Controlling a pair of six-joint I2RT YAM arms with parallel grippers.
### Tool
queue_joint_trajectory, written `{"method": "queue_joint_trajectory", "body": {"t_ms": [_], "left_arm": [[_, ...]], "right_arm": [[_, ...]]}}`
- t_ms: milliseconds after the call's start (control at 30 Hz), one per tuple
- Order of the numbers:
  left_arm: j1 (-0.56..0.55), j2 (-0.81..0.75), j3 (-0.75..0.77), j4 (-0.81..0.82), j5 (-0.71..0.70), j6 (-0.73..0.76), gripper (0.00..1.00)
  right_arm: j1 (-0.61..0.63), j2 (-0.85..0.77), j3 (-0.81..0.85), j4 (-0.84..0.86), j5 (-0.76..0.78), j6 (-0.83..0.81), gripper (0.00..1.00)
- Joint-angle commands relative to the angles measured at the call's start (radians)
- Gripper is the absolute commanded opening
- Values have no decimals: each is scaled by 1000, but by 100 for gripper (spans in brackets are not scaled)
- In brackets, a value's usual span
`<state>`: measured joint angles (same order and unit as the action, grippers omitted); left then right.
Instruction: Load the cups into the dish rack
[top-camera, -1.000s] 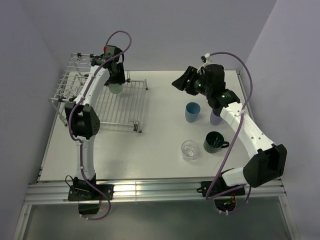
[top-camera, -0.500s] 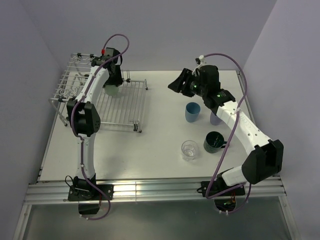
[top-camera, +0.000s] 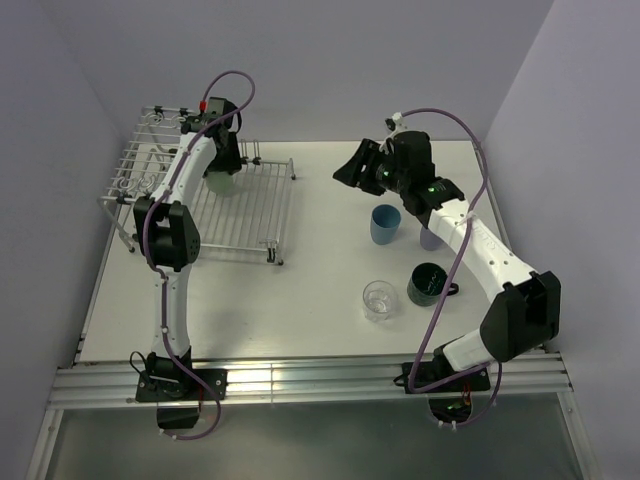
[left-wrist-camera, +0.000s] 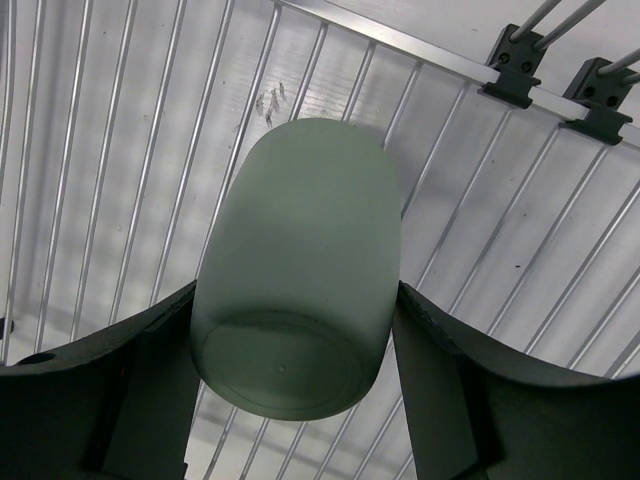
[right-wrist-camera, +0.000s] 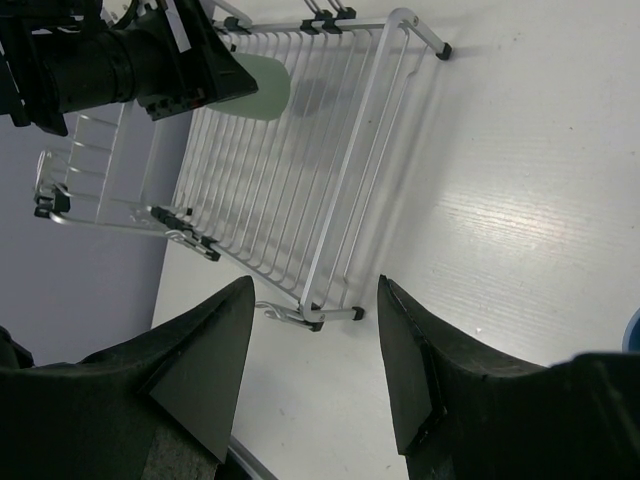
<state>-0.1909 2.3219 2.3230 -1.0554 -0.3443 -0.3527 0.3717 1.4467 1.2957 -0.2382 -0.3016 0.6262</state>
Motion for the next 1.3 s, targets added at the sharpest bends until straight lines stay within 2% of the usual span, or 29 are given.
{"method": "queue_joint_trajectory", "body": {"t_ms": [0, 67, 467, 633, 667, 700, 1267], "left_arm": [[1, 5, 35, 37, -27, 4, 41], [1, 10, 26, 41, -28, 4, 50], [-1, 11, -2, 64, -27, -2, 76], [-2, -2, -24, 81, -28, -2, 78], [-2, -4, -25, 83, -32, -2, 89], [-5, -6, -25, 83, -33, -2, 92], [-47, -93, -40, 66, -111, -11, 93]], "right_arm": [[12, 6, 20, 45, -7, -22, 60], [12, 11, 20, 45, -7, -25, 60], [15, 29, 30, 43, -8, -28, 60], [16, 35, 39, 37, -7, -33, 60], [18, 35, 40, 37, -5, -33, 60], [18, 34, 40, 37, -4, -34, 60], [41, 38, 62, 13, 24, -51, 60]]}}
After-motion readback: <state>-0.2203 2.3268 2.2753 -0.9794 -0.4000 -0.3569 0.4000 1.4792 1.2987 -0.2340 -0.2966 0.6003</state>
